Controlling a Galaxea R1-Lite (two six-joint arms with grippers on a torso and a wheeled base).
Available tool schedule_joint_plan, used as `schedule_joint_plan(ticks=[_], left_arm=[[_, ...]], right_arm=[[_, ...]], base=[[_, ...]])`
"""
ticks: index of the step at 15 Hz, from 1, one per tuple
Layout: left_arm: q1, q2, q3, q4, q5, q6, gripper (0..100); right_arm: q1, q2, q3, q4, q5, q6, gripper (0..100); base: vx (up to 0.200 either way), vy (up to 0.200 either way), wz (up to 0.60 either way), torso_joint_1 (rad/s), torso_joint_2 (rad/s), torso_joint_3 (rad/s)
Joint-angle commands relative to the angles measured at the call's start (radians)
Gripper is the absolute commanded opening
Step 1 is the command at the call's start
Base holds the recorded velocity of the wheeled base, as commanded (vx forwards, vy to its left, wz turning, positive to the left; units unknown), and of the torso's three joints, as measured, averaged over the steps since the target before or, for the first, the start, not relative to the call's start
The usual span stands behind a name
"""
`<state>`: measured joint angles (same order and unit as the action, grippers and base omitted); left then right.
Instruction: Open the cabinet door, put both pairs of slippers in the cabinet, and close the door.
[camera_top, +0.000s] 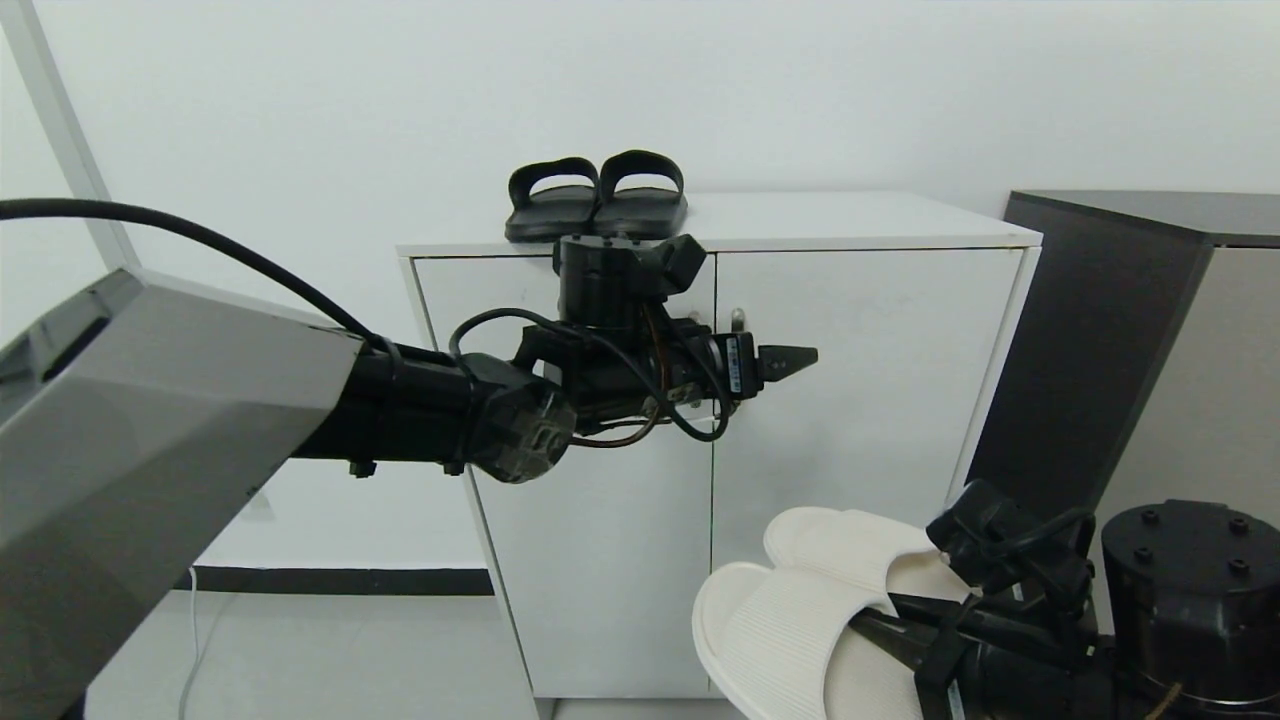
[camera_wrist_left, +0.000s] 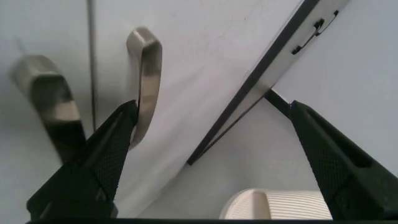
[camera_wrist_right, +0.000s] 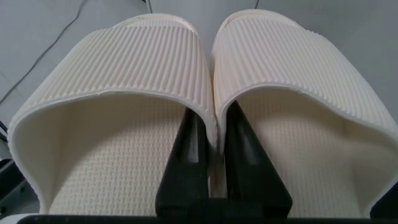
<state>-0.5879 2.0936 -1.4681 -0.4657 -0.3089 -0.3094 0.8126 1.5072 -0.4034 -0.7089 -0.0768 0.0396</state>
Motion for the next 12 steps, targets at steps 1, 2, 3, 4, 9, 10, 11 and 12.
schedule_joint_plan(ticks=[1, 2, 3, 4, 9, 10, 11, 12], left_arm=[[-0.009, 0.023, -0.02, 0.01, 0.001, -0.002, 100], [-0.009, 0.023, -0.023, 0.012, 0.001, -0.002, 100], [-0.009, 0.023, -0.023, 0.012, 0.001, -0.002, 0], [-0.009, 0.02, -0.02, 0.012, 0.001, -0.002, 0], [-0.01, -0.03, 0.068, 0.007, 0.001, -0.002, 0], [-0.01, -0.05, 0.094, 0.006, -0.001, -0.002, 0], [-0.017, -0.083, 0.13, 0.004, -0.001, -0.004, 0], [-0.021, -0.107, 0.161, 0.002, -0.001, -0.002, 0]], right_arm=[[0.0, -0.001, 0.0, 0.0, 0.0, 0.0, 0], [0.0, -0.002, 0.002, 0.0, 0.0, 0.0, 0], [0.004, -0.004, 0.003, 0.0, 0.003, -0.001, 0], [0.004, -0.007, 0.006, 0.0, 0.006, -0.001, 0], [0.008, -0.035, 0.028, 0.0, 0.043, 0.0, 0], [0.008, -0.039, 0.035, 0.002, 0.054, 0.0, 0], [0.011, -0.044, 0.043, 0.0, 0.072, -0.001, 0], [0.016, -0.05, 0.048, 0.002, 0.081, -0.003, 0]], base=[[0.0, 0.0, 0.0, 0.0, 0.0, 0.0], [0.0, 0.0, 0.0, 0.0, 0.0, 0.0], [0.0, 0.0, 0.0, 0.0, 0.0, 0.0], [0.0, 0.0, 0.0, 0.0, 0.0, 0.0], [0.0, 0.0, 0.0, 0.0, 0.0, 0.0], [0.0, 0.0, 0.0, 0.0, 0.0, 0.0], [0.0, 0.0, 0.0, 0.0, 0.0, 0.0], [0.0, 0.0, 0.0, 0.0, 0.0, 0.0]])
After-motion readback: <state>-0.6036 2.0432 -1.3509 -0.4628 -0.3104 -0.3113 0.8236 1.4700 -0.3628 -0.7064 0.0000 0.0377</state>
